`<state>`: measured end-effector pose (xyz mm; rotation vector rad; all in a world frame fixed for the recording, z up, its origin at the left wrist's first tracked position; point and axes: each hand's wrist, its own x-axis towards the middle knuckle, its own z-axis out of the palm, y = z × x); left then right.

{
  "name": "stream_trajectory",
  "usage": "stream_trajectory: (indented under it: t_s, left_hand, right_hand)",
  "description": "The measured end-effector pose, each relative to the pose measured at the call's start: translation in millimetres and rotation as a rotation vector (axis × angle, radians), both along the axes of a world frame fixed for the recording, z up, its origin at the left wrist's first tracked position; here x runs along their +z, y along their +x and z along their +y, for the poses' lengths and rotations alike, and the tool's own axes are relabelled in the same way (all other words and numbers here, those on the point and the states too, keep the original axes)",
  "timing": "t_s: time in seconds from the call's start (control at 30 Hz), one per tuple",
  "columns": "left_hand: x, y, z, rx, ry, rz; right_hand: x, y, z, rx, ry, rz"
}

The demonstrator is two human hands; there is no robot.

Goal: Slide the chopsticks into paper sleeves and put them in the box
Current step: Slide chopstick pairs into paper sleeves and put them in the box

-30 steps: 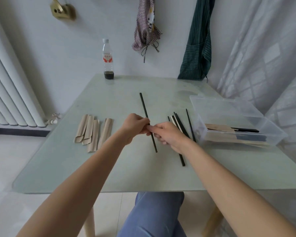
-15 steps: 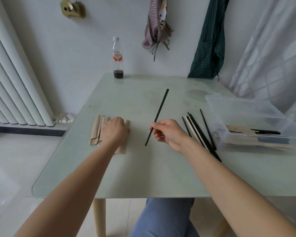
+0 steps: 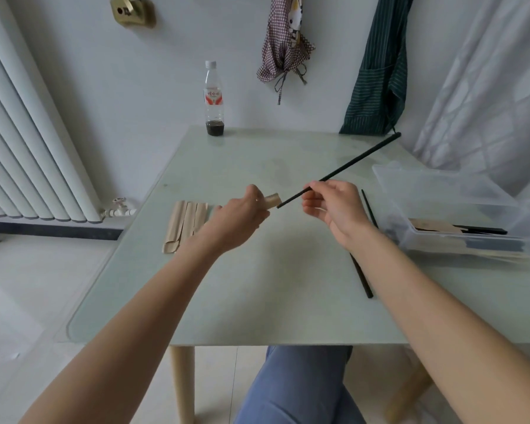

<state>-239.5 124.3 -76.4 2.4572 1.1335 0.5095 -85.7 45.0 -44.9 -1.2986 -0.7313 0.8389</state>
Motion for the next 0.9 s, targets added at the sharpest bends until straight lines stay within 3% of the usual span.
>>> stream_trajectory:
  t_s: [0.13,0.3,0.5,0.7,0.9]
  left_hand:
    - [-2,-7,-6,-0.009,0.320,0.196]
    - [-7,-6,-10,-0.070,0.321,0.157]
    - [-2,-2,-16,-0.138,0.353,-0.032]
    - [13,-1,-25,-0.073,0.248,-0.113]
    - [18,0,-30,-0.010,0.016,-0.236]
  right_hand:
    - [7,6,-7,-0.060,0.072,0.001]
    - [4,6,-14,-0.067,0.076,0.001]
    - [4,2,-18,-0.063,0.063,-0.012]
    - [2,-1,-21,-0.050,0.055,0.007]
    - [2,-2,-25,-0.056,0.087,0.047]
